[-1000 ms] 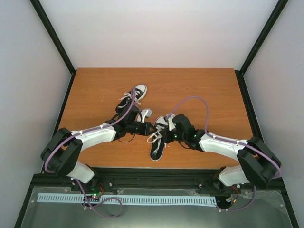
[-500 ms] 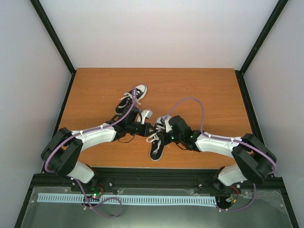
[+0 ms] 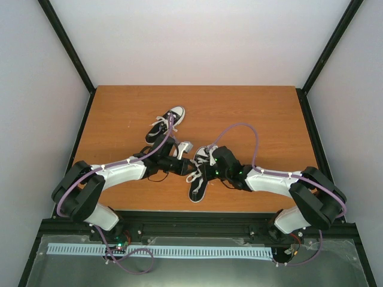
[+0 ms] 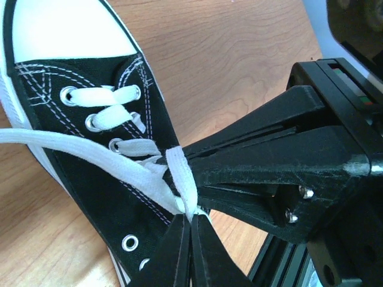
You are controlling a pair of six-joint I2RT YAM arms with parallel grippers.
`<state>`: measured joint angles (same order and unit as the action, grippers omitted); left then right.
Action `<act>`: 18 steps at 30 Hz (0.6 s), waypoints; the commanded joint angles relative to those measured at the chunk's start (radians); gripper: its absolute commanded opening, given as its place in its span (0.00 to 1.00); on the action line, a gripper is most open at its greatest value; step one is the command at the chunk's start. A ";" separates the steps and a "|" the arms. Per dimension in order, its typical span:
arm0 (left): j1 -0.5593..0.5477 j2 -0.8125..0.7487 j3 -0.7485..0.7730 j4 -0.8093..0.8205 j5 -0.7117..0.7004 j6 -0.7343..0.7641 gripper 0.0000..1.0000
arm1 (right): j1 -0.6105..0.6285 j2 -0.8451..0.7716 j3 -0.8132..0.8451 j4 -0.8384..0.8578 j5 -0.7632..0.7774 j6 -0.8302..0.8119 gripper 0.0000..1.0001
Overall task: Tie the shoes
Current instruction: Cross the shoelace with the shoelace.
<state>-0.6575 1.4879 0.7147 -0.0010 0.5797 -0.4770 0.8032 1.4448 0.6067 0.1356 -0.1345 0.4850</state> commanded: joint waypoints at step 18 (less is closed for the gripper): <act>-0.004 -0.056 -0.022 -0.004 -0.042 -0.025 0.36 | 0.007 -0.009 -0.068 0.092 0.040 0.032 0.03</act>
<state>-0.6594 1.4872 0.6815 -0.0074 0.6044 -0.4850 0.8032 1.4448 0.5568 0.2035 -0.1146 0.5072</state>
